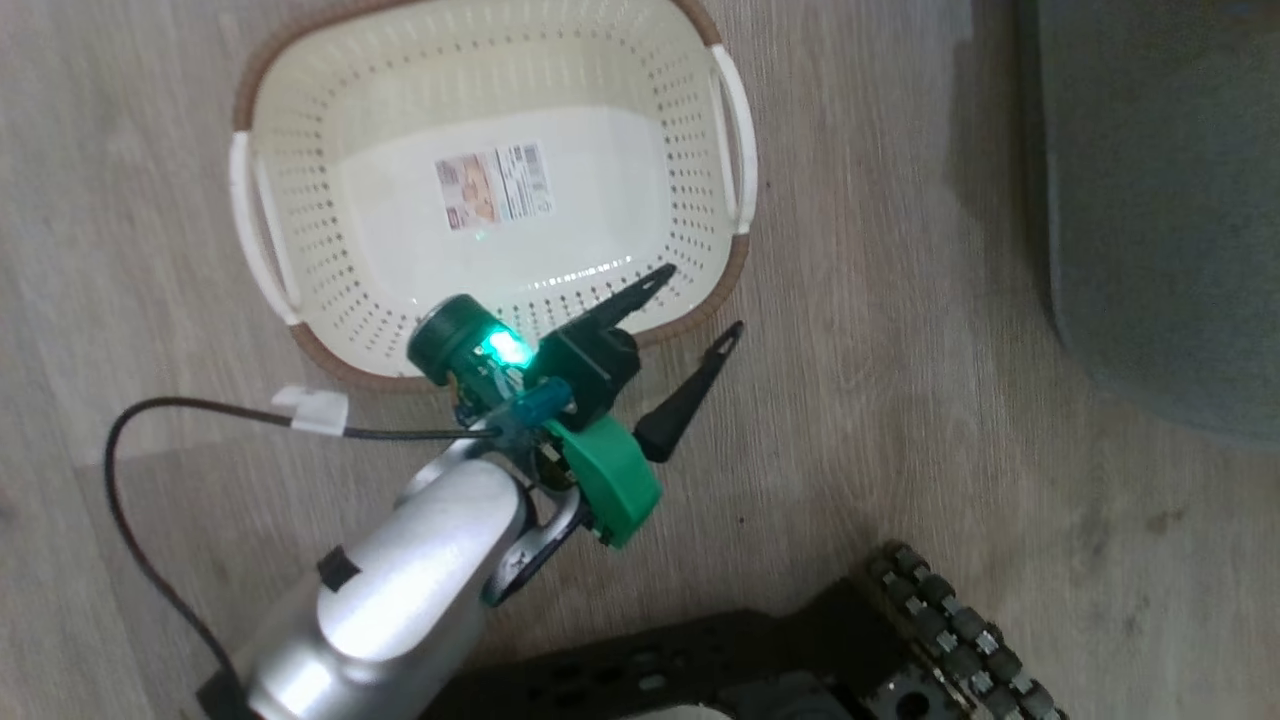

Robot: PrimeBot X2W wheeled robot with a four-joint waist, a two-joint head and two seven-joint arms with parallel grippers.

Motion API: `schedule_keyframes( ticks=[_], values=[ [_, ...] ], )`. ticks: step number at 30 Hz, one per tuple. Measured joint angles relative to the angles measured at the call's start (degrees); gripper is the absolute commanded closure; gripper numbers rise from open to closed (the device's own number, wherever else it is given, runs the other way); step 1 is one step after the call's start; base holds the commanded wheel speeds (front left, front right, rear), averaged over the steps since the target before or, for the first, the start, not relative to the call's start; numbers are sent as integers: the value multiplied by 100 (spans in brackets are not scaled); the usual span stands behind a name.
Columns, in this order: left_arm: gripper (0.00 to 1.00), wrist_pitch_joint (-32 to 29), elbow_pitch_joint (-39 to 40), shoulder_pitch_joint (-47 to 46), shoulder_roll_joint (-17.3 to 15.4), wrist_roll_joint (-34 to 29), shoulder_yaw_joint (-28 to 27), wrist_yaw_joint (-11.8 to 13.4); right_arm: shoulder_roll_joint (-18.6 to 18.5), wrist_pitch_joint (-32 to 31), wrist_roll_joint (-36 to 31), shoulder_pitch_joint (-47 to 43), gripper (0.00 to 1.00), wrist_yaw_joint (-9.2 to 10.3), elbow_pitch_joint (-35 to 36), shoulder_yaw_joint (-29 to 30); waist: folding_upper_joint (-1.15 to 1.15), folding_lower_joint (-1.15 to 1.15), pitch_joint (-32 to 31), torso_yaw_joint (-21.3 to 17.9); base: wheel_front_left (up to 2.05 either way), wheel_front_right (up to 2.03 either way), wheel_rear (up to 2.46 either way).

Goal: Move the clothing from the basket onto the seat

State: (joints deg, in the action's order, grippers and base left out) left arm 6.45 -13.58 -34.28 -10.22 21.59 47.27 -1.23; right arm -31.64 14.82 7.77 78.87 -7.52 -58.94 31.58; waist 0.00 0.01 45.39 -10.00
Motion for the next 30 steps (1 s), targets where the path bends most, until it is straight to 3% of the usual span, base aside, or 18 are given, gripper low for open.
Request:
schedule_keyframes(
  ticks=[5, 8, 9, 10, 11, 12, 20, 25, 30],
  values=[
    [0, -144, 146, -5, -211, -45, -1, 48, 612, 0, -392, -250, 100, 0, 181, 569, 0, 1, 335, -93, 0, 0, 0],
    [0, -193, 229, -4, -232, -48, 9, 90, 759, 0, -643, -265, 100, 0, 293, 964, 0, -1, 386, -149, 0, 0, 0],
    [0, -215, 257, -5, -231, -48, 22, 90, 768, 0, -755, -295, 90, 0, 327, 1093, 0, -1, 384, -152, 0, 0, 0],
    [0, -238, 279, -4, -231, -48, 34, 90, 771, 0, -895, -342, 65, 0, 328, 1184, 0, -1, 378, -152, 0, 0, 0],
    [0, -243, 294, -5, -232, -47, 38, 90, 790, 0, -1028, -382, 17, 0, 316, 1260, 0, -1, 370, -156, 0, 0, 0],
    [0, -243, 307, -5, -232, -47, 37, 91, 831, 0, -1124, -413, 0, 0, 323, 1343, 0, -2, 364, -162, 0, 0, 0],
    [0, -110, 324, -138, -276, -34, -168, 200, 1157, 0, -1612, -455, 0, 0, 442, 1323, 0, -1, 200, -247, 0, 0, 0],
    [0, 104, 157, -173, -263, 187, -321, 243, 1257, 0, -1402, -888, 0, 0, 600, 706, 0, -2, -110, -298, 0, 0, 0],
    [0, 409, -174, -46, -158, 491, -514, 245, 1279, -1, -835, -2029, 0, 0, 1174, -96, 0, -2, -609, -279, 0, 0, 0]
  ],
)
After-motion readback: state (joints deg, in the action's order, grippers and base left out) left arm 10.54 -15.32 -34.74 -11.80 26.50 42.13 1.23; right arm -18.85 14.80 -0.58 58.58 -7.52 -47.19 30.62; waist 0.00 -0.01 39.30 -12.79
